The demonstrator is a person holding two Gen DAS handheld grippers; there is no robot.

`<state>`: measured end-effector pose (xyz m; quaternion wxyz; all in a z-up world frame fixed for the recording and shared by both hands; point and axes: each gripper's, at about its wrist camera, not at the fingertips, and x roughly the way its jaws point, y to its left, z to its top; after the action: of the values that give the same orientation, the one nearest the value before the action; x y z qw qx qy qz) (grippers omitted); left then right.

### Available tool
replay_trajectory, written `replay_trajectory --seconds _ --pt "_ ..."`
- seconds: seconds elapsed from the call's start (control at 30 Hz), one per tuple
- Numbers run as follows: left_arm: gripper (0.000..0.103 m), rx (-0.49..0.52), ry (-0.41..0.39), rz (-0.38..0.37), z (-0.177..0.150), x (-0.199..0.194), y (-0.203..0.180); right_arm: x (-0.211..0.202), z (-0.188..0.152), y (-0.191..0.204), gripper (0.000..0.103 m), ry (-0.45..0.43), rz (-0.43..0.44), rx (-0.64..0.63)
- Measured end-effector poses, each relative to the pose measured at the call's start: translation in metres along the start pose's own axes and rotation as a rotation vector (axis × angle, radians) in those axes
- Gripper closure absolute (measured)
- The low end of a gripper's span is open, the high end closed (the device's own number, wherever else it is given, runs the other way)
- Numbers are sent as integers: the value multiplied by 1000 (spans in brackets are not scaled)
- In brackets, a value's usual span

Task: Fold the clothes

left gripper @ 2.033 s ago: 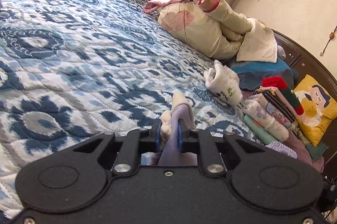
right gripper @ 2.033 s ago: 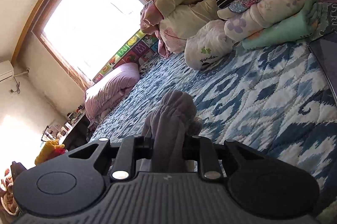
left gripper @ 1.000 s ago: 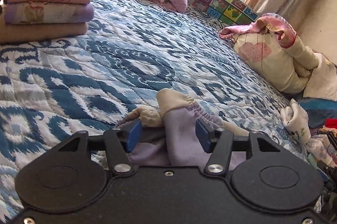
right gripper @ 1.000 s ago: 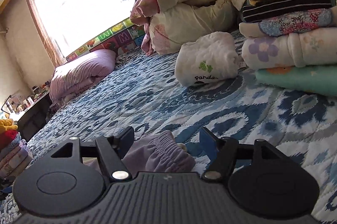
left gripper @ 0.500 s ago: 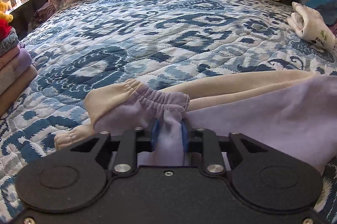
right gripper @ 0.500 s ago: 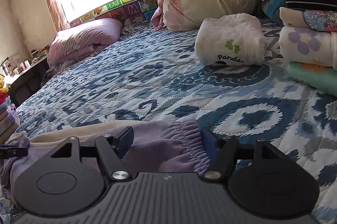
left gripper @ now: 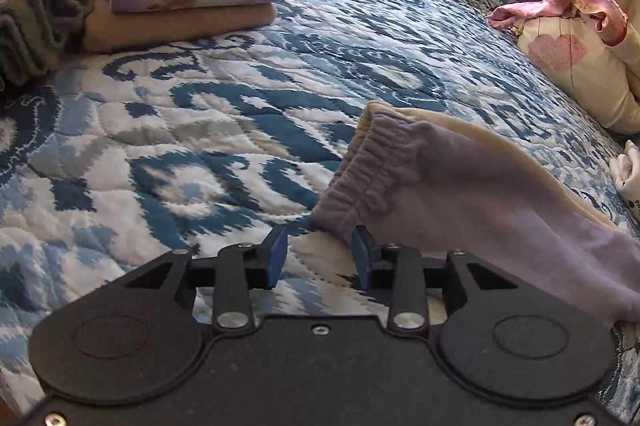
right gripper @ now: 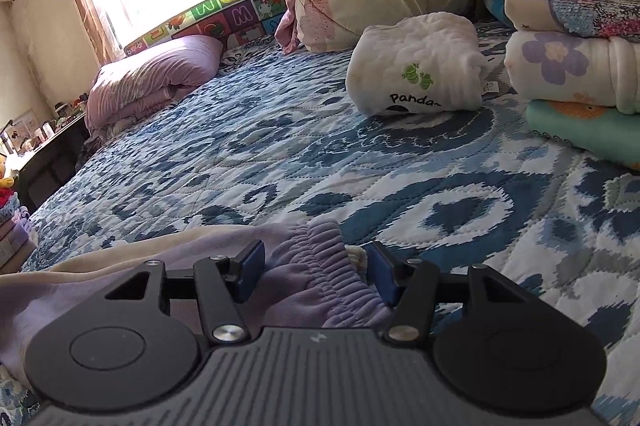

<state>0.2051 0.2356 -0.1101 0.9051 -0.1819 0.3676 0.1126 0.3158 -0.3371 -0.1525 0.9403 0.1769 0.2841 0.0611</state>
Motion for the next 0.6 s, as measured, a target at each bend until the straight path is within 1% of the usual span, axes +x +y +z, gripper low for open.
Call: replay_trajectory --seconds 0.03,0.1,0.17,0.2,0.27,0.33,0.43,0.57,0.6 --pt "62 5 -11 -9 3 -2 -1 0 0 0 45 0 2 1" --pt "61 19 -35 -31 11 -7 -5 1 1 1 44 -1 6 3" --pt "59 83 -50 -52 23 -6 -21 3 3 0 43 -5 5 -6" --pt "56 124 -54 -56 28 -3 -30 4 4 0 44 -7 5 -10" --pt "56 219 -56 -55 39 6 -48 5 5 0 44 -11 4 -18" --pt "53 302 -37 -53 46 19 -62 7 7 -1 44 -15 4 -26" --pt "52 407 -1 -22 54 40 -75 10 9 -2 43 -16 -2 -36" --pt "51 477 39 -17 60 57 -77 16 10 -2 43 -4 18 -53" --pt "51 487 50 -17 61 61 -76 16 10 -2 45 -4 28 -59"
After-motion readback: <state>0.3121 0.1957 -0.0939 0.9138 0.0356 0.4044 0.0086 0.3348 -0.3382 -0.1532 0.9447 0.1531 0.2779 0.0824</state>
